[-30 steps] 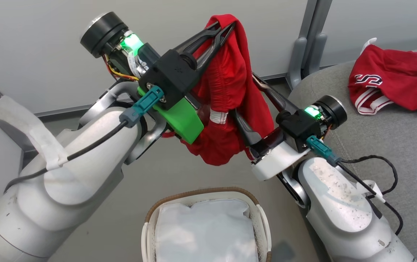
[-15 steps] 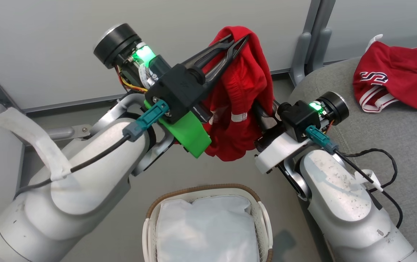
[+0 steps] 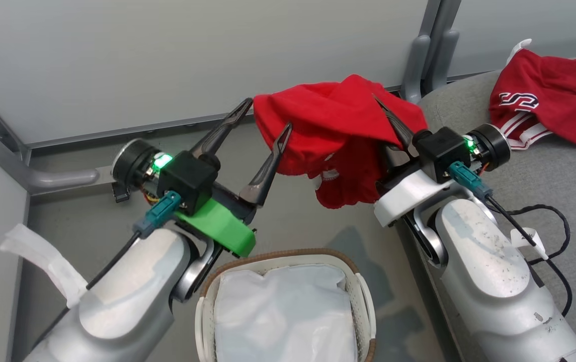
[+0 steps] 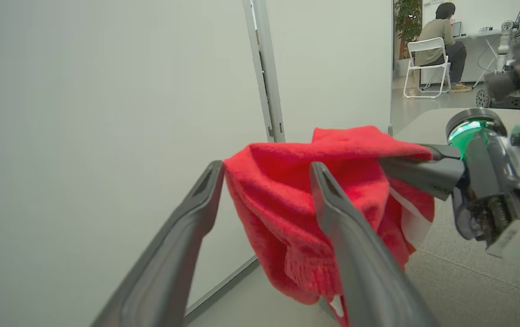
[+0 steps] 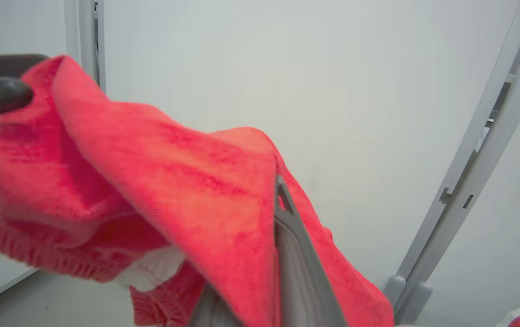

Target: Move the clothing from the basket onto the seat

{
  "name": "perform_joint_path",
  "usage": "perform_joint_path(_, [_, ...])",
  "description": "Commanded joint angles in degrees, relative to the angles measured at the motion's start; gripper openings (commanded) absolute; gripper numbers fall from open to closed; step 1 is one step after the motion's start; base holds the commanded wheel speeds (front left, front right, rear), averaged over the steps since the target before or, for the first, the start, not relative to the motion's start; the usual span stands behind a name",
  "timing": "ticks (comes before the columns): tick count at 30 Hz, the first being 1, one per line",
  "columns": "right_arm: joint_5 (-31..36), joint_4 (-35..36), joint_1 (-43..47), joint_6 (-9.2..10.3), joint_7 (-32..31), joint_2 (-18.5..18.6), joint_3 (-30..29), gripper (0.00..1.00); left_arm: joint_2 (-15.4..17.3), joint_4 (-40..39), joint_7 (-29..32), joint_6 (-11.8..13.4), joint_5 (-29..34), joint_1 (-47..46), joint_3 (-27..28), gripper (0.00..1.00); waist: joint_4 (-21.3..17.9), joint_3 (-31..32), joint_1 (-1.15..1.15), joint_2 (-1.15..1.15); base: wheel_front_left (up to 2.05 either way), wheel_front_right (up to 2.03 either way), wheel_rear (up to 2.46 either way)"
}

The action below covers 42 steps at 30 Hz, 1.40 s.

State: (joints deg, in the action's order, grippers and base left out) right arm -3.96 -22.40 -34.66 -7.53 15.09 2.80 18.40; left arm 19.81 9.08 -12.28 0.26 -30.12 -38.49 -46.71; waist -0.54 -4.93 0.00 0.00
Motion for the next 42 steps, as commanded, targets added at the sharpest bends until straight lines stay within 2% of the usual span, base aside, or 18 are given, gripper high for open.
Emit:
perform_joint_path(1, [0.4, -0.1, 0.8, 0.08, 0.1, 0.2, -0.6, 0.0, -0.6, 0.6, -0.9, 0.6, -0.8, 2.0, 0.4, 1.0, 0.0, 0.0, 0.0, 0.0, 0.0, 0.0, 0.0])
perform_joint_path(7, [1.3, -0.2, 2.7, 0.08, 0.1, 0.2, -2.9, 0.0, -2.4, 4.0, -2.8, 1.4, -1.3, 9.3, 1.5, 1.0, -0.1, 0.4, 0.0, 0.0, 0.0, 0.0, 0.0])
perform_joint_path(18, [1.5, -0.6, 5.9, 0.08, 0.1, 0.2, -5.4, 0.0, -6.6, 8.0, -2.9, -1.0, 3.4, 18.1, 7.5, 1.0, -1.6, 0.4, 0.0, 0.0, 0.0, 0.0, 0.0])
perform_joint_path(24, [1.6, -0.7, 6.8, 0.08, 0.1, 0.2, -6.8, 0.0, -8.7, 9.1, -2.9, -2.9, 6.3, 20.1, 10.7, 1.0, -4.0, 0.1, 0.0, 0.0, 0.0, 0.0, 0.0])
perform_joint_path(31, [2.8, 0.1, 6.9, 0.08, 0.1, 0.2, -10.4, 0.0, -10.4, 9.5, -2.9, -4.9, 9.9, 20.4, 13.3, 1.0, -11.6, -2.7, 0.0, 0.0, 0.0, 0.0, 0.0])
perform_joint_path(38, [2.7, 1.1, 7.8, 0.08, 0.1, 0.2, -13.2, 0.0, -10.6, 10.2, -2.9, -6.2, 12.5, 18.3, 14.3, 1.0, -19.3, -7.1, 0.0, 0.0, 0.0, 0.0, 0.0])
perform_joint_path(42, [2.1, 1.6, 8.6, 0.08, 0.1, 0.1, -14.1, 0.0, -10.5, 10.9, -2.9, -6.8, 13.6, 17.5, 14.0, 1.0, -22.4, -9.0, 0.0, 0.0, 0.0, 0.0, 0.0])
